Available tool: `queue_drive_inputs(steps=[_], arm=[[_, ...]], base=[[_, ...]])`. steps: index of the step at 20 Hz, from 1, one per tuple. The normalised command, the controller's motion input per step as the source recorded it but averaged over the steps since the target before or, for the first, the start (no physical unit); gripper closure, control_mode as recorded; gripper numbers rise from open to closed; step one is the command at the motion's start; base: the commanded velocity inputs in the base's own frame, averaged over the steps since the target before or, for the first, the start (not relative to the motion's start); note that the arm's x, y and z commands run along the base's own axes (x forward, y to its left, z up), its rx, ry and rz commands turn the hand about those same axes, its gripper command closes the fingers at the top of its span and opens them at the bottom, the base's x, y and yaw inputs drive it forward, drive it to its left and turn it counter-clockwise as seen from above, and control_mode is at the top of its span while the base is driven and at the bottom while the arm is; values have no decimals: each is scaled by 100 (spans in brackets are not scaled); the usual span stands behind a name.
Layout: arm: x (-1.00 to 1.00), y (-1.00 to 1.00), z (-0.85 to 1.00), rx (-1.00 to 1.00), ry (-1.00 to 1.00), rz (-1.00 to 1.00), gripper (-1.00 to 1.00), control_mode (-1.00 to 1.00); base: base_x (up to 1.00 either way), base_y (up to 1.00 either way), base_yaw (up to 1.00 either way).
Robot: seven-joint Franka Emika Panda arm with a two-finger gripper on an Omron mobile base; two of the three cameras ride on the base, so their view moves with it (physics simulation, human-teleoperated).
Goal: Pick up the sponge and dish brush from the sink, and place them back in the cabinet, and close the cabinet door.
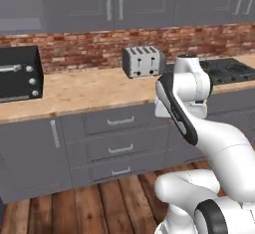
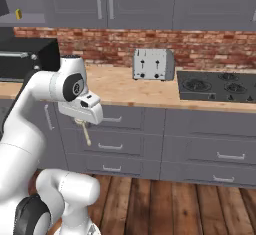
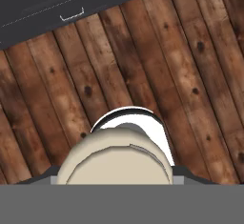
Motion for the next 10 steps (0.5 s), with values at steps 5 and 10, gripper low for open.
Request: queue_drive_inputs(steps=[5,10], arm=[[0,0,0,0,0,0,100,100],[0,0,0,0,0,0,100,100]], base=[[-1,0,92],[9,11,35]])
